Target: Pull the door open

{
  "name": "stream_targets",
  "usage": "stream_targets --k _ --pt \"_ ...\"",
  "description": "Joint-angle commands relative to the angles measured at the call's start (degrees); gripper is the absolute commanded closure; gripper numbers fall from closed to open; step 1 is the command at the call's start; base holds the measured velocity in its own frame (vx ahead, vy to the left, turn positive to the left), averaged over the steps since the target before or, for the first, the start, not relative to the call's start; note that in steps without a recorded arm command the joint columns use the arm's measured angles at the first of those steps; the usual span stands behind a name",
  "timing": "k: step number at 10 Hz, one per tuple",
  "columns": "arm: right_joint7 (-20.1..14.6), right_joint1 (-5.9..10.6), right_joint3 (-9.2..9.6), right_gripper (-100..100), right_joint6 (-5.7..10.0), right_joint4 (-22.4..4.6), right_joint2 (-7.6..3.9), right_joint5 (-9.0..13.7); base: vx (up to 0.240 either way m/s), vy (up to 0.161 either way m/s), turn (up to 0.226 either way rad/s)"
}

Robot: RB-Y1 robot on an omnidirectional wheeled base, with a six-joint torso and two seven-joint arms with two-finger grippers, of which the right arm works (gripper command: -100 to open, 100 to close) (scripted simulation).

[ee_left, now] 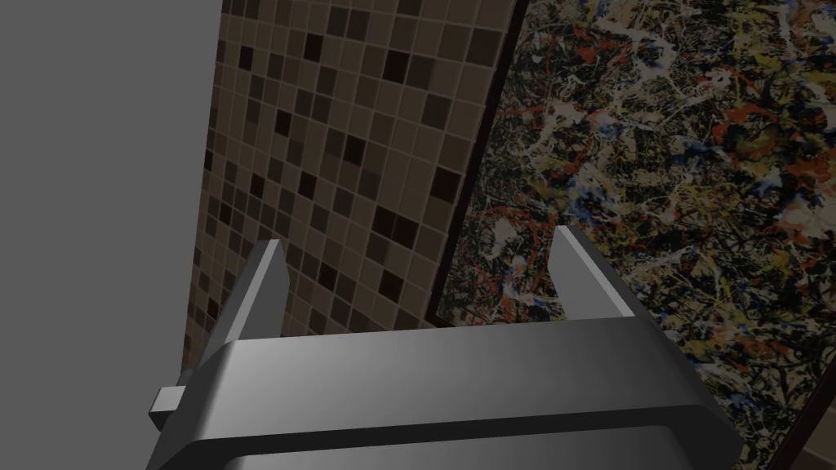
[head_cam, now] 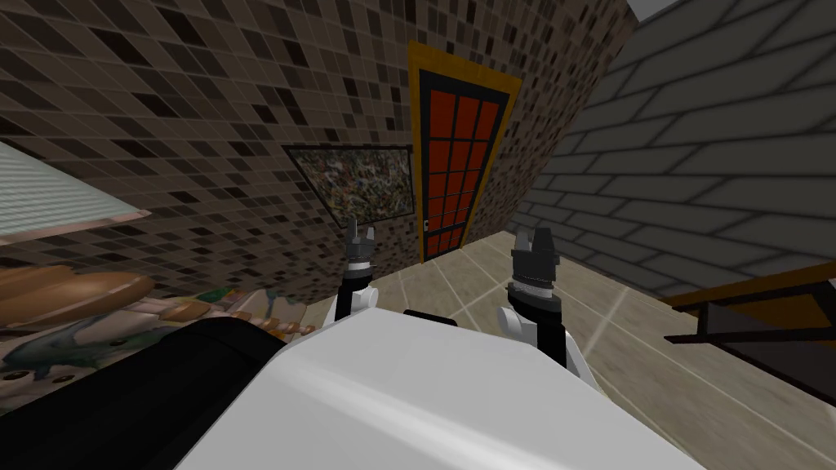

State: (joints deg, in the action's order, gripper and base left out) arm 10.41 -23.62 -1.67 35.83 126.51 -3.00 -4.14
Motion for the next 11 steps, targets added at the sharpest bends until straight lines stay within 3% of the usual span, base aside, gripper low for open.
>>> stream_targets --k 1,6,7,11 --pt "1.7 0.5 0.15 -100 0.71 -2.3 -0.08 -0.6 0.065 0.012 0.086" --pt "6.6 2.78 -0.62 -100 2.28 -9.8 -1.06 -2.0 0.09 0.016 0.079" --pt "6.6 2.78 -0.62 -100 2.28 -10.2 -1.06 -2.0 0.063 0.003 0.025" --pt "11.2 4.87 -1.33 -100 3.72 -16.8 -1.85 -3.3 0.077 0.019 0.086"
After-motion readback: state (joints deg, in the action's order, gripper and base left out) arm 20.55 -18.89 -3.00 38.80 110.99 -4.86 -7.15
